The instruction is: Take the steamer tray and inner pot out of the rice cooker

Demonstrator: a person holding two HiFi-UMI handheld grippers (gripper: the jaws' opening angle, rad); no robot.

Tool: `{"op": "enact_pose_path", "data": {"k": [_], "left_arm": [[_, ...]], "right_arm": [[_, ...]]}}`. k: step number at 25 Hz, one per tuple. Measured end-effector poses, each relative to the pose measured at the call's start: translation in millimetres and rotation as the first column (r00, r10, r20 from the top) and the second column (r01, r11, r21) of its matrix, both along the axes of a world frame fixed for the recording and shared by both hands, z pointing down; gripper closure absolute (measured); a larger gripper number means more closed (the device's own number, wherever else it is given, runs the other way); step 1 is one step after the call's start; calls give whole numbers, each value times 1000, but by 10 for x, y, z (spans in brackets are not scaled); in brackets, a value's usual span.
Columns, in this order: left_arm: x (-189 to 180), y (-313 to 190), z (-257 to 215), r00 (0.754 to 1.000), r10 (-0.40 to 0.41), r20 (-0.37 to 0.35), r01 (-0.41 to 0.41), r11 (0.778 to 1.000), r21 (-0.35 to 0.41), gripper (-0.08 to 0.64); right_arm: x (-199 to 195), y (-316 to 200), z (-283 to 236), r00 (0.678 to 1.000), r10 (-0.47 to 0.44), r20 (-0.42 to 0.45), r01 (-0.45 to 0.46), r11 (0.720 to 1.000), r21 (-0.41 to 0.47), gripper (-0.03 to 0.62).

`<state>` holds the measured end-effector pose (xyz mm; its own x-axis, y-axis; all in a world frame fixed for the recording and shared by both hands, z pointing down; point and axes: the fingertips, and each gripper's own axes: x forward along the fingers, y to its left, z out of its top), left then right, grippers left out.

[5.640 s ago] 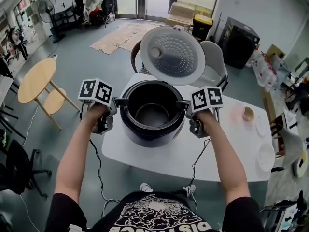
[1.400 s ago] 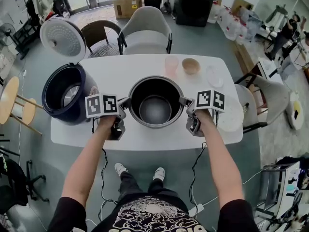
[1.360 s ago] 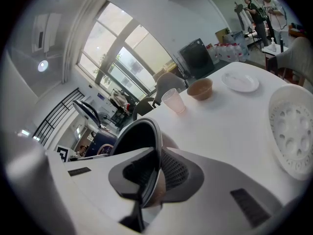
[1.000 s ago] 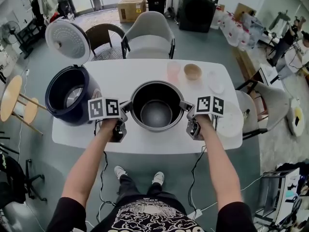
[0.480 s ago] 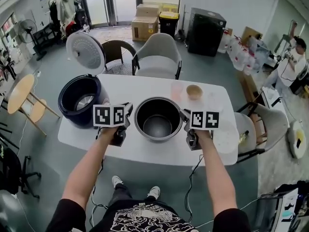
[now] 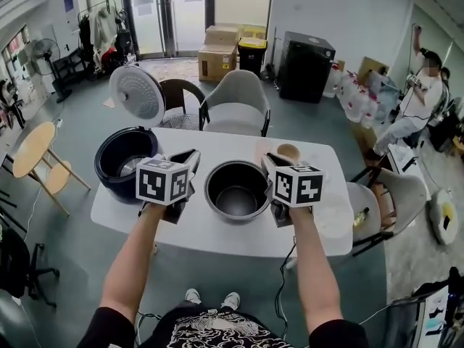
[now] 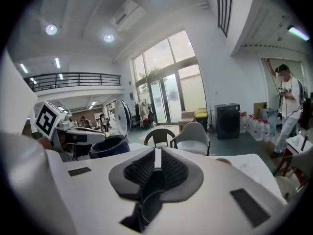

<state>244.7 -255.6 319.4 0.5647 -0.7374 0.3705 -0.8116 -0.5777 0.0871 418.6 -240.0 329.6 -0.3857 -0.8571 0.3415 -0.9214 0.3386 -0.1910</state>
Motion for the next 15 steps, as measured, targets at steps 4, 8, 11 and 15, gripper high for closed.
{"op": "enact_pose_path", "data": {"k": [4,8,11,15], "left_arm": [[-126,79,-286,999,35,-29,-33,997,64,528],[-281,150,-443,998,64,-9,-62,988,143,530],[-404,235,-525,995,93,-25,-87,979,185,538],[-561,349,-581,993,118,-20,-110,966,234,543]], "right_arm": [[-187,151,-311,998,45,-42,-41,995,89,554],[-391,264,-505,991,97,-91,-81,983,166,571],[-550,369,-605,985,133,-107,-108,972,209,578],[-711,505,-660,982,151,-111,-121,963,242,578]]}}
